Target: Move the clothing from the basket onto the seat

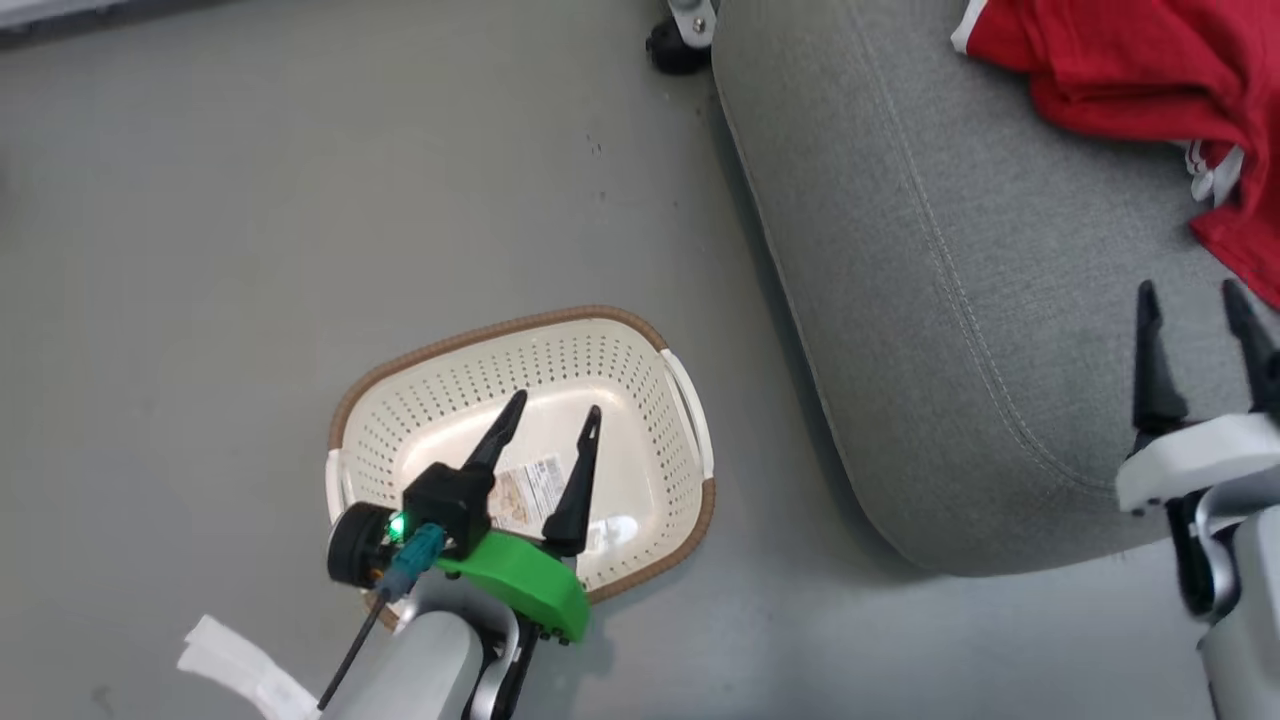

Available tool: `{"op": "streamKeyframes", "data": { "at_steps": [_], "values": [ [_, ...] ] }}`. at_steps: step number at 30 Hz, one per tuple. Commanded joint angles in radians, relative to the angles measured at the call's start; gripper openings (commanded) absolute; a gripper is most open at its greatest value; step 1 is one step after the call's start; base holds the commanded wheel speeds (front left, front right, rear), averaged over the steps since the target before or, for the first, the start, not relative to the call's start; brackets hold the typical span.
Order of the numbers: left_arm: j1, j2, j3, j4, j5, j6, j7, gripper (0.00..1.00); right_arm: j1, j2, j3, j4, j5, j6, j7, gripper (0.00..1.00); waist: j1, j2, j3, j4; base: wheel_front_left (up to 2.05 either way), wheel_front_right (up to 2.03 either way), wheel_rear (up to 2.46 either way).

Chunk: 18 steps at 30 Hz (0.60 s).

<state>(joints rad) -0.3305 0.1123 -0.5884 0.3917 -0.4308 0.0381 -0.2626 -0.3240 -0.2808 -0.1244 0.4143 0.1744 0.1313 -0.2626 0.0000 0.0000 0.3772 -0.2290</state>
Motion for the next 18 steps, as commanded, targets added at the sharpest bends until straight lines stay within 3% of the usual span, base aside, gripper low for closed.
{"op": "streamKeyframes", "data": {
  "at_steps": [1,8,18],
  "values": [
    [0.044,-0.008,0.036,-0.015,-0.001,0.013,-0.003,1.0,0.049,0.01,0.028,-0.016,0.006,-0.001,-0.003,1.0,0.0,0.0,-0.184,0.097,0.0,0.0,0.0],
    [0.227,-0.039,0.259,-0.122,0.044,0.046,-0.001,1.0,0.202,0.078,0.184,-0.097,0.025,-0.001,-0.003,1.0,0.0,0.0,-0.358,0.159,0.0,0.0,0.0],
    [0.4,-0.057,0.413,-0.267,0.17,-0.021,-0.001,1.0,0.313,0.129,0.225,-0.244,-0.012,-0.001,-0.003,1.0,0.0,0.0,-0.457,0.223,0.0,0.0,0.0]
  ]
}}
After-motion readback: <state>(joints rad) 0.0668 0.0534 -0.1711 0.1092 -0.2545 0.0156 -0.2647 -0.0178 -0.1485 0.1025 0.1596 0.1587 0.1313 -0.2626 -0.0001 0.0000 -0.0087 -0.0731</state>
